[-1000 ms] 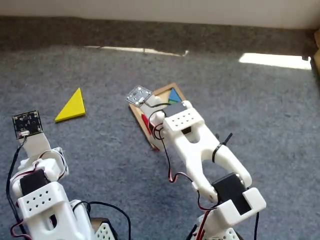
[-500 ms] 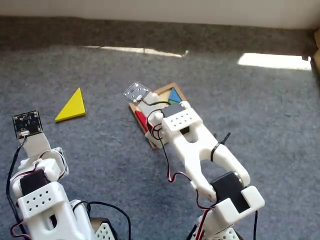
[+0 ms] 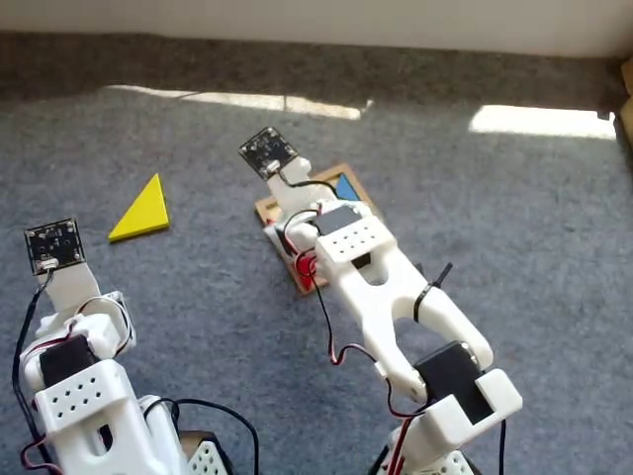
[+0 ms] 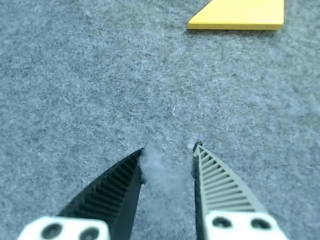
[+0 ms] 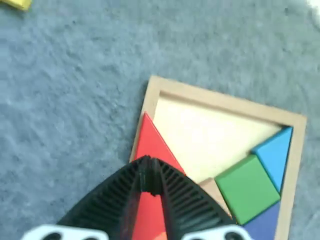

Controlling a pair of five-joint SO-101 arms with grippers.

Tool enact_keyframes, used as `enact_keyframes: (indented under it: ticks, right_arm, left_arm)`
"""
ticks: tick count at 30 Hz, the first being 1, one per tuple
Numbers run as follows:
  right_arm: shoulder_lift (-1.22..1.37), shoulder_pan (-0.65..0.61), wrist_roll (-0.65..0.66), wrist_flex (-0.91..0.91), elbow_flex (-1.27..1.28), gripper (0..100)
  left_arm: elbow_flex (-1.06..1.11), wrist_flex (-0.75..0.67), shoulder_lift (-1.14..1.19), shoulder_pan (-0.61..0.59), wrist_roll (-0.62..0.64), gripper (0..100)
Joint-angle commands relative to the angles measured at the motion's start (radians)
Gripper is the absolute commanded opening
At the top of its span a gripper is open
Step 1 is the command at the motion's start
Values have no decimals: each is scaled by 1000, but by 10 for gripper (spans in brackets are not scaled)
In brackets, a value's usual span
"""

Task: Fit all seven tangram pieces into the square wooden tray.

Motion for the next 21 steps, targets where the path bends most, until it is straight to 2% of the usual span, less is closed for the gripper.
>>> enact_keyframes:
  ticks: [1,13,21]
  right_arm:
    - [-56,-47,-11,-84,-8,6]
    - [127,-73,-9,-113,-38,6]
    - [-47,-4,-9,-13,-41,6]
  left_arm:
    - [-2,-15,-13,-8,5,159]
    - [-2,-15,-13,-8,5,159]
    - [-2,-15,-13,-8,5,159]
